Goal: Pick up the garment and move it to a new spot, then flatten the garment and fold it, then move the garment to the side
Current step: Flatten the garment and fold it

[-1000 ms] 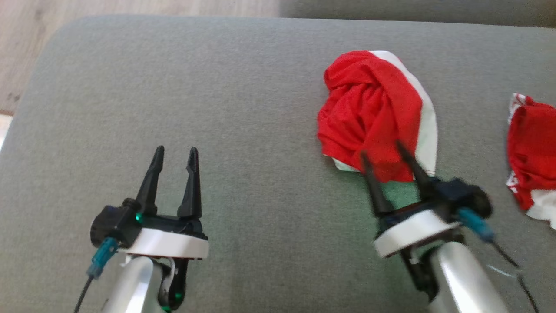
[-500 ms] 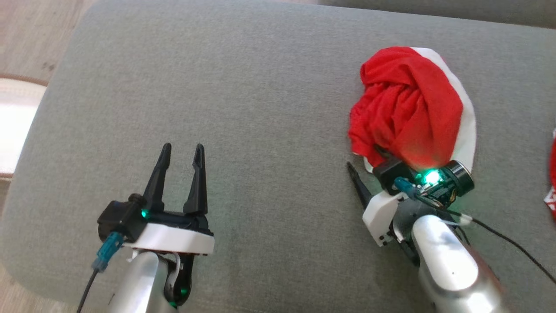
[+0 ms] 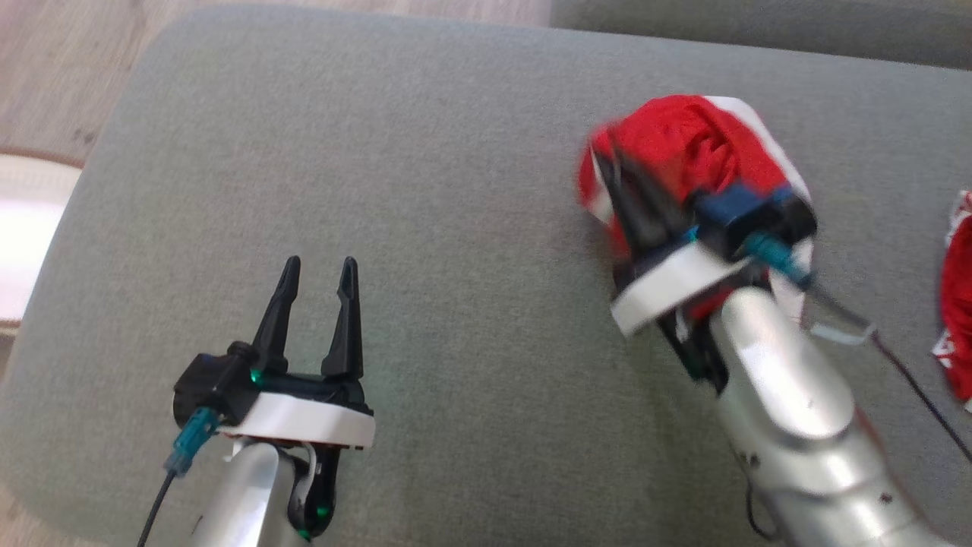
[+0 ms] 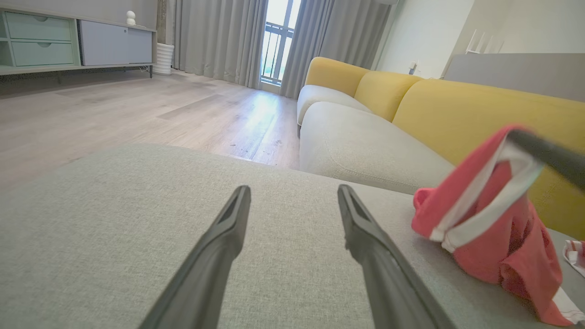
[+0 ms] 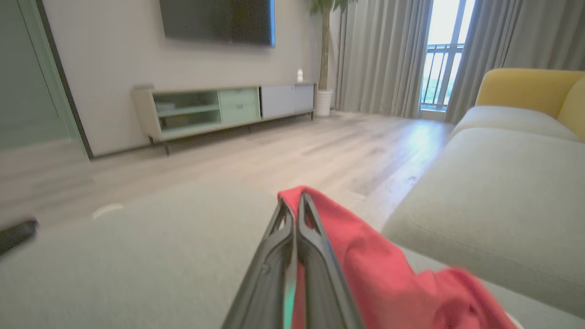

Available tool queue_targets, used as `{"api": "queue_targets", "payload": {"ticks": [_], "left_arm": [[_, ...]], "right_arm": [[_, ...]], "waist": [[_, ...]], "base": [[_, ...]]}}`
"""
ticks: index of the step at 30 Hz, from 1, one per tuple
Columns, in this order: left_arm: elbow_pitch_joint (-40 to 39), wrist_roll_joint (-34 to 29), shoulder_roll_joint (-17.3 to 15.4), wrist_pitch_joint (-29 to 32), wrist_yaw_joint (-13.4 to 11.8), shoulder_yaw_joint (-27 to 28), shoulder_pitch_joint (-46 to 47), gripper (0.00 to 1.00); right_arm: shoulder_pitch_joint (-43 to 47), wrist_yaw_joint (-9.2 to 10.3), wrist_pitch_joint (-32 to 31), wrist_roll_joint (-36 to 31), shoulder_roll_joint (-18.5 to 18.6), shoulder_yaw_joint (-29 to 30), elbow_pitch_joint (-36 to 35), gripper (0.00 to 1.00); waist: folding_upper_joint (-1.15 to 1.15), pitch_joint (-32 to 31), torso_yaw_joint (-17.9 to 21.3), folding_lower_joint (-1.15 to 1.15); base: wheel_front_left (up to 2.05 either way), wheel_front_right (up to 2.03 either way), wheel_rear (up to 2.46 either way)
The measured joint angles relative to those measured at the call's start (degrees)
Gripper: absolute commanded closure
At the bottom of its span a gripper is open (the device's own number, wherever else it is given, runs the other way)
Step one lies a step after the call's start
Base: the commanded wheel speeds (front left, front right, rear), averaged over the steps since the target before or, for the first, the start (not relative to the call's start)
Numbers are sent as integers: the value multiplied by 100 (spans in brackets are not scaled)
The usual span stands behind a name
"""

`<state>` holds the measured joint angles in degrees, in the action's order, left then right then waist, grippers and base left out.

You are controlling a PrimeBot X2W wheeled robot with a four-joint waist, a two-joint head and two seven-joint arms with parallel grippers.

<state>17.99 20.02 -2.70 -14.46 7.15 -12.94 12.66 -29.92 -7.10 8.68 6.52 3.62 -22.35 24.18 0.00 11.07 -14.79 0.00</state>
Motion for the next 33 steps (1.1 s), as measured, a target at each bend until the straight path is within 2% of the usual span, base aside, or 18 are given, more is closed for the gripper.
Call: {"api": "queue_targets", "payload": {"ticks": [4,8,14,20,21,22,26,33], "left_arm": [[0,-1,1,0,1,42,-27,0],[-27,-1,2,0,1,131,-96,0],[-57,-1,3,0,2,155,-214,0],[-58,-1,3,0,43,112,-211,0],[-49,-1,3,0,43,107,-211,0],[-43,-1,2,0,43,102,-211,0],[4,-1,-2,0,43,78,-210,0],[-2,-1,-20,0,43,97,-206,0]], "right_arm": [[-358,0,209,1166,0,-100,-846,100],[-489,0,193,1718,0,207,-1332,100],[-203,0,-438,1335,9,858,-1206,100],[654,0,-890,689,123,1395,-606,100],[721,0,-966,547,171,1405,-499,76],[755,0,-1005,423,204,1411,-402,0],[790,0,-985,81,255,1326,-302,0],[1088,0,-371,-115,116,1428,-455,0]], "waist": [[0,-150,136,0],[0,-283,295,-1],[0,-336,491,-1],[0,-238,609,0],[0,-224,634,0],[0,-214,662,0],[0,-198,759,0],[0,-269,1050,0]], "base": [[0,0,0],[0,0,0],[0,0,0],[0,0,0],[0,0,0],[0,0,0],[0,0,0],[0,0,0]]}}
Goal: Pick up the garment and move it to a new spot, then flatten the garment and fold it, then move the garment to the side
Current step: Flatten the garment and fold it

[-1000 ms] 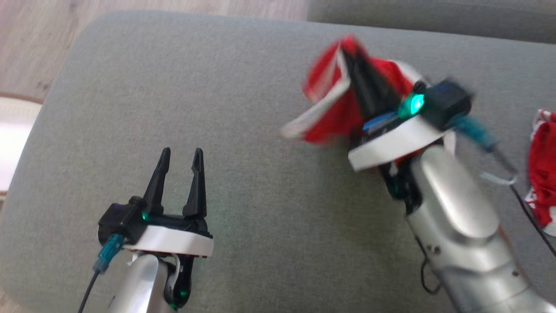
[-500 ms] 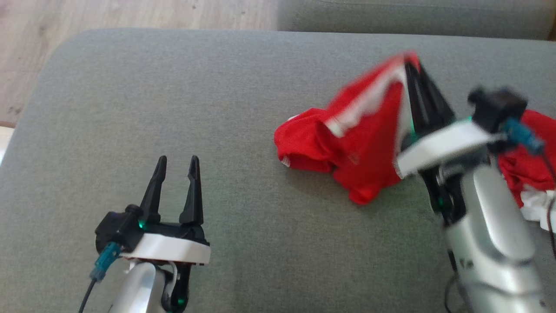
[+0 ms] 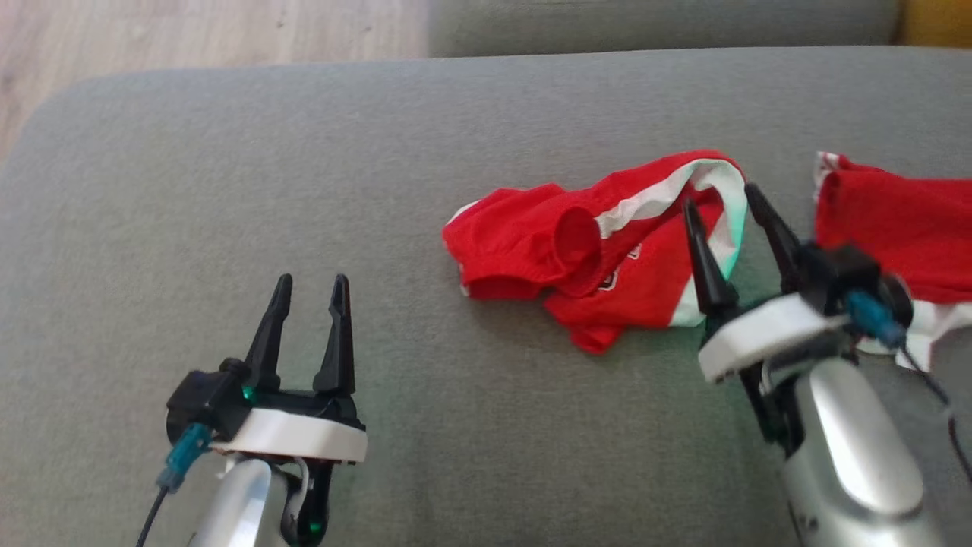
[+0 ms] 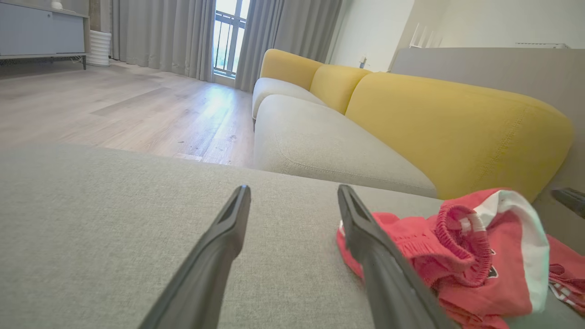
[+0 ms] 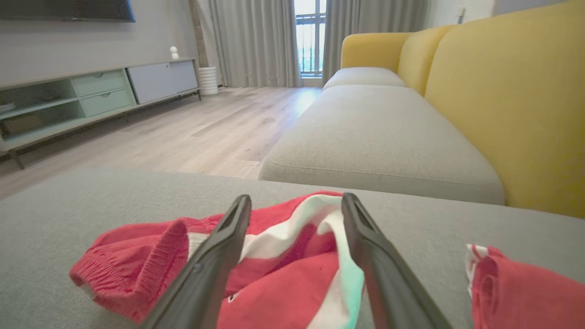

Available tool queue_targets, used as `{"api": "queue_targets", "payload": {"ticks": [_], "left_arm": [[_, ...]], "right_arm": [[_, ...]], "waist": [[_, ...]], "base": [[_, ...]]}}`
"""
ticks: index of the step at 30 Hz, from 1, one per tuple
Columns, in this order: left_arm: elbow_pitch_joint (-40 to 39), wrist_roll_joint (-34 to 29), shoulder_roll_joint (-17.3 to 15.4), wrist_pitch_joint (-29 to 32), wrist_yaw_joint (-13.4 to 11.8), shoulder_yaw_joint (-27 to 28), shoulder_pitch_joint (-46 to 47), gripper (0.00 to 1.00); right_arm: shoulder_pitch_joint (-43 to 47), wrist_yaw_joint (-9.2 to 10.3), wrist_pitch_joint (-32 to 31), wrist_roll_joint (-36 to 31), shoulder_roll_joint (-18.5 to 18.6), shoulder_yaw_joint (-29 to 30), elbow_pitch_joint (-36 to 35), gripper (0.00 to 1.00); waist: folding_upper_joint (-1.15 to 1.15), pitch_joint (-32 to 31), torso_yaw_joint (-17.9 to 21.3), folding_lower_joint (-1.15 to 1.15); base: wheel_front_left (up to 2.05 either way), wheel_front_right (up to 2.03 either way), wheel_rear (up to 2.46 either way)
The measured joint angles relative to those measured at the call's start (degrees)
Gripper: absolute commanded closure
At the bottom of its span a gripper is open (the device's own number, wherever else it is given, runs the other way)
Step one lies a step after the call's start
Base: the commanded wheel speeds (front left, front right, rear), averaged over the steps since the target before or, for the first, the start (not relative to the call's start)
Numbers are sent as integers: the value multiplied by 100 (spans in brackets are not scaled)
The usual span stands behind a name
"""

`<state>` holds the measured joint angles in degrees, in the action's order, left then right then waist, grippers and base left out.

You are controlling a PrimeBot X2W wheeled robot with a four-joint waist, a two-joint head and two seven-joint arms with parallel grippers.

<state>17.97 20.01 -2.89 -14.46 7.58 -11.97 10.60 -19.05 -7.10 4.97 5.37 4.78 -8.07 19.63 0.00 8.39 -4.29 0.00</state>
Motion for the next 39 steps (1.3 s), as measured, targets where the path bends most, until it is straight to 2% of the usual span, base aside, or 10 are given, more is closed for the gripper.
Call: {"api": "queue_targets", "payload": {"ticks": [8,13,21,25,30,35,39], "left_arm": [[-224,-20,-7,-1,0,49,-19,0],[-354,-52,-7,-9,0,58,-54,0],[-409,-85,-8,-23,0,2,-49,0],[-403,-85,-15,-23,0,-320,16,0],[-281,-53,-18,96,0,-1074,460,0],[-176,489,2,676,0,-1876,987,0],[96,772,1,1235,-54,-2145,1226,0]], "right_arm": [[1101,0,635,-176,-132,365,-704,0],[1683,0,784,-123,-177,571,-762,0],[1702,0,883,67,-203,650,-699,0],[1609,0,923,68,-207,706,-699,0],[1571,0,924,68,-207,730,-689,0],[1440,0,925,130,-208,689,-650,0],[1298,0,940,185,-209,600,-659,0]], "waist": [[0,-148,405,0],[0,-210,638,-1],[0,-113,838,0],[0,-12,859,0],[0,146,877,0],[0,311,959,0],[0,421,1089,1]], "base": [[0,0,0],[0,0,0],[0,0,0],[0,0,0],[0,0,0],[0,0,0],[0,0,0]]}}
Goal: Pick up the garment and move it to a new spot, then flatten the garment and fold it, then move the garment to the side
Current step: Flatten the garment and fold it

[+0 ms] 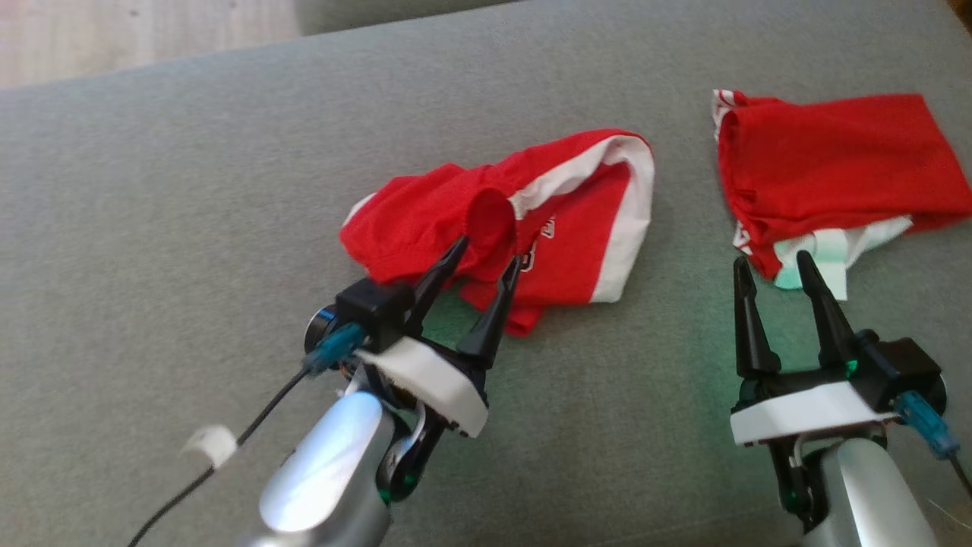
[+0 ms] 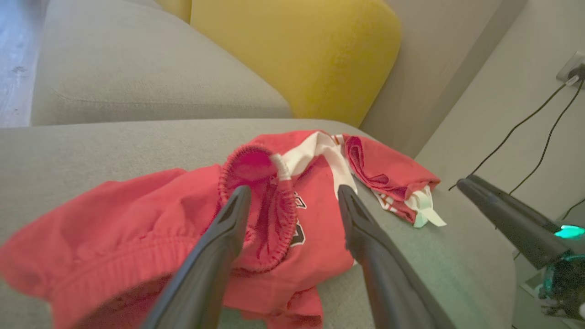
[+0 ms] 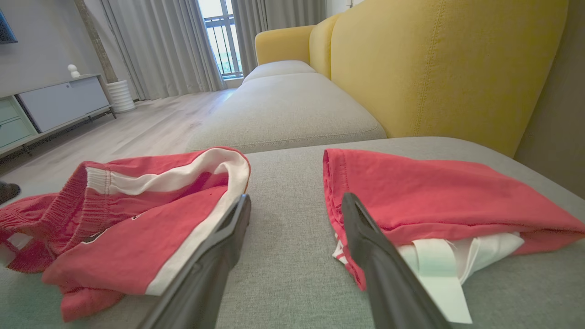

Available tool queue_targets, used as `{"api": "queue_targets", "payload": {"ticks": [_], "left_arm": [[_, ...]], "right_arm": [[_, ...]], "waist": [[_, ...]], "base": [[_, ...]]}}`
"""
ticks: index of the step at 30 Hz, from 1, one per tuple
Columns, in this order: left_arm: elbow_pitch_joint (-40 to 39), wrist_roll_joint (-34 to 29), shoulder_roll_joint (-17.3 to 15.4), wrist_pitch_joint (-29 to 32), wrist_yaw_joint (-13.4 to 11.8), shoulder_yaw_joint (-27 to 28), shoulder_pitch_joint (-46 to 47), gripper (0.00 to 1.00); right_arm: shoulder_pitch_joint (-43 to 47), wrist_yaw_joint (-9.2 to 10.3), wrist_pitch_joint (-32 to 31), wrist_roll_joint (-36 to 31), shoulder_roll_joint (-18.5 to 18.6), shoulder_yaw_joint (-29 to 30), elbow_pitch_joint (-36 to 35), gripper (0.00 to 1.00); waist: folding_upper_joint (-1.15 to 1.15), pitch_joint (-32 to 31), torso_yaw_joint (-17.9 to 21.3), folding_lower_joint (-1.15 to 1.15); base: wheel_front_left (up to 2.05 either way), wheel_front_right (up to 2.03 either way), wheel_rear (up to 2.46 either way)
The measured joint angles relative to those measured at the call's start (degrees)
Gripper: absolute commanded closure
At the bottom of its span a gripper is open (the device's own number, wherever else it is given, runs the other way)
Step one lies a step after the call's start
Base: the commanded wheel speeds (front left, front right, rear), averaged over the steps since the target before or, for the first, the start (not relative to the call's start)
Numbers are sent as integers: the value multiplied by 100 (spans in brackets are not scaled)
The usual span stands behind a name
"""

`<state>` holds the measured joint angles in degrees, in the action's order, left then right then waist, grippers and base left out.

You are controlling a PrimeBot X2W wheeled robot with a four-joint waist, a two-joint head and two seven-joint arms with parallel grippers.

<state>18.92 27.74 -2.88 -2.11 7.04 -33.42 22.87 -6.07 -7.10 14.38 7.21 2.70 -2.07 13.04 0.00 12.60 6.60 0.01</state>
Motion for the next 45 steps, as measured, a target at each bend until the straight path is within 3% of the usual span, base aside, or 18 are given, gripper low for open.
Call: {"api": "queue_targets", "payload": {"ticks": [8,19,20,21,22,26,32,40,45], "left_arm": [[537,286,10,449,-359,-44,573,0],[900,651,13,482,-455,-26,962,0],[911,689,13,482,-455,-27,984,14],[928,720,13,482,-460,-34,999,64],[958,740,13,481,-460,-48,1013,100],[975,862,13,342,-413,-105,1029,100],[958,884,-20,237,-132,-304,1397,100],[965,909,-369,701,11,-420,3541,100],[1021,1060,-526,325,13,-650,4522,100]], "right_arm": [[-57,0,0,129,0,-107,-36,0],[-75,0,0,240,0,-134,-65,0],[-75,0,0,240,0,-135,-66,0],[-75,0,0,240,0,-135,-67,0],[-75,0,0,240,0,-135,-68,0],[-75,0,0,240,0,-132,-73,0],[-109,0,0,238,0,-145,-77,0],[-415,0,0,285,0,-460,-42,0],[-421,0,0,457,-1,-610,-32,0]], "waist": [[0,195,349,0],[0,323,706,0],[0,322,722,0],[0,320,734,0],[0,315,741,0],[0,289,726,0],[0,229,647,-1],[0,122,830,-1],[0,61,996,-1]], "base": [[0,0,0],[0,0,0],[0,0,0],[0,0,0],[0,0,0],[0,0,0],[0,0,0],[0,0,0],[0,0,0]]}}
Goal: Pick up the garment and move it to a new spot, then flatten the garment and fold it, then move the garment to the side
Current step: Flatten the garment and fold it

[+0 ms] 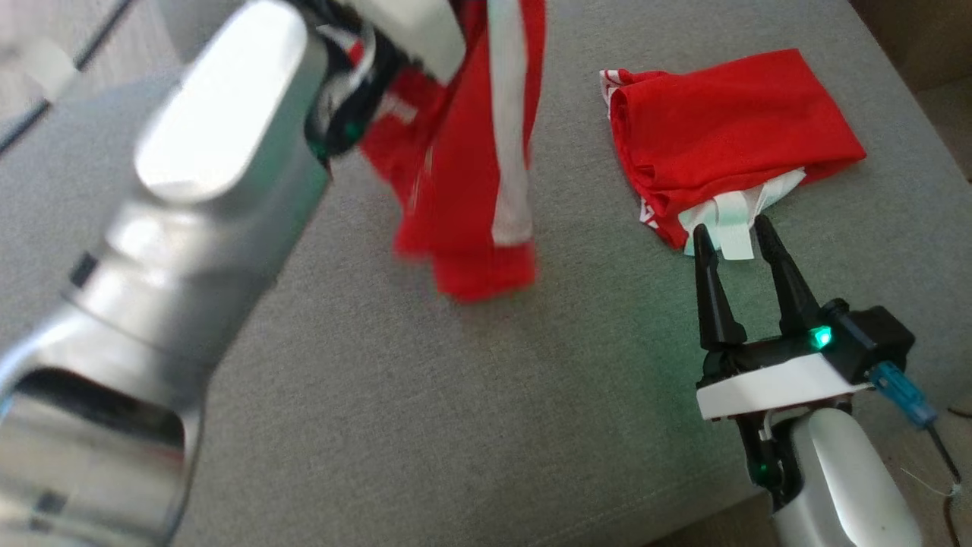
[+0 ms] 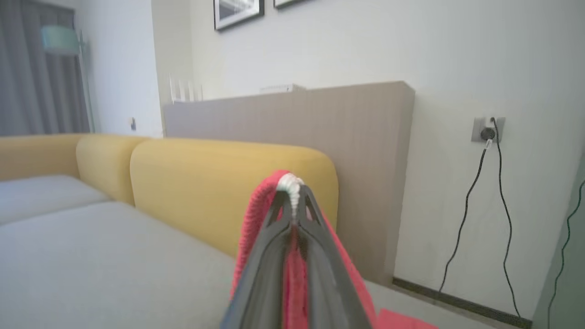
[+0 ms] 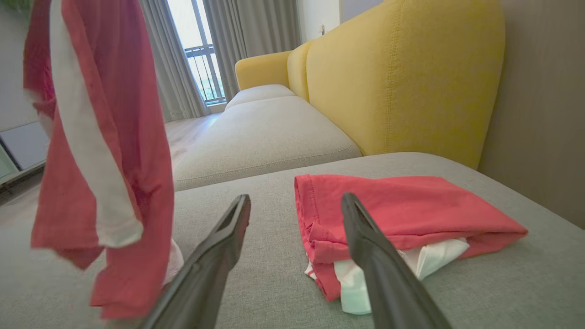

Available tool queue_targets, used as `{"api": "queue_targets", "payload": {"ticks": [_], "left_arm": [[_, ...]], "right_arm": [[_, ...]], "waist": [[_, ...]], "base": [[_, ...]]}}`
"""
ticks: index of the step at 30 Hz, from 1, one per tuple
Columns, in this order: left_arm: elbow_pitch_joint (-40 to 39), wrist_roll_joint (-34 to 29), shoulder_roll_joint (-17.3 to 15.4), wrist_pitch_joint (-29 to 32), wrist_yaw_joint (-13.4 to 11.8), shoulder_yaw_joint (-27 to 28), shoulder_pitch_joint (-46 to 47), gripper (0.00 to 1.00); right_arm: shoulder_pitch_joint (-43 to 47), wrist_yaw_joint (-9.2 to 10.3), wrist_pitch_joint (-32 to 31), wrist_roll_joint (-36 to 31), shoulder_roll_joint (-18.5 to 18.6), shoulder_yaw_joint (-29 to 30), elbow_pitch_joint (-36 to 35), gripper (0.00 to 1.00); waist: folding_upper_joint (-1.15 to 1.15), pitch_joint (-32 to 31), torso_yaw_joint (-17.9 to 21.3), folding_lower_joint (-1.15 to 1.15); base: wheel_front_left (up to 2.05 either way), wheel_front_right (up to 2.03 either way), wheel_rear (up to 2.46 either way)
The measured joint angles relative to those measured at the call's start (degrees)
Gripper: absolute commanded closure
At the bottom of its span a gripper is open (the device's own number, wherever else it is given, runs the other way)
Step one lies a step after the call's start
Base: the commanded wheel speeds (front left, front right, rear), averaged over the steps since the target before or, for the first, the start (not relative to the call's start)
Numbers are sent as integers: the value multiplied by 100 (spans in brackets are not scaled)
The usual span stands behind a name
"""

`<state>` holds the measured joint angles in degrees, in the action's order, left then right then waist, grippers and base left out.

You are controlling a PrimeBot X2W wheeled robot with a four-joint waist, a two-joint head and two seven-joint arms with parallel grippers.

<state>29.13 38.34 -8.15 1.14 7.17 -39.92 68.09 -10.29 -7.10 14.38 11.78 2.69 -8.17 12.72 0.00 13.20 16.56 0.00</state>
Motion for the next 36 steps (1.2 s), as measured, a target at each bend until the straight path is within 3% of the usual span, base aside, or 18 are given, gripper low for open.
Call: {"api": "queue_targets", "payload": {"ticks": [5,10,18,23,28,29,30,31,36], "left_arm": [[200,104,-166,-708,42,-74,655,100],[413,210,-468,-1018,41,-209,537,100],[214,701,-1227,-995,41,-809,-1418,100],[196,937,-1551,-1043,-5,-876,-2486,100],[312,1118,-1606,-1295,-213,-864,-3223,100],[364,1117,-1592,-1336,-213,-860,-3296,81],[414,1118,-1574,-1367,-214,-848,-3355,47],[449,1118,-1549,-1408,-221,-826,-3403,0],[532,1216,-1287,-1528,-263,-480,-3510,0]], "right_arm": [[-1,0,0,76,2,-7,-9,0],[3,0,0,5,2,82,-21,0],[15,0,0,-232,3,236,-26,0],[32,0,1,-321,2,285,-30,0],[34,0,0,-467,2,272,-15,0],[34,0,1,-489,2,268,-9,0],[34,0,0,-490,2,266,7,0],[34,0,1,-512,2,267,19,0],[37,0,1,-582,3,288,105,0]], "waist": [[0,-24,-110,0],[0,-50,-392,0],[0,-108,-907,0],[0,-137,-1127,0],[0,-163,-1380,0],[0,-171,-1424,0],[0,-179,-1466,0],[0,-188,-1504,0],[0,-253,-1658,0]], "base": [[0,0,0],[0,0,0],[0,0,0],[0,0,0],[0,0,0],[0,0,0],[0,0,0],[0,0,0],[0,0,0]]}}
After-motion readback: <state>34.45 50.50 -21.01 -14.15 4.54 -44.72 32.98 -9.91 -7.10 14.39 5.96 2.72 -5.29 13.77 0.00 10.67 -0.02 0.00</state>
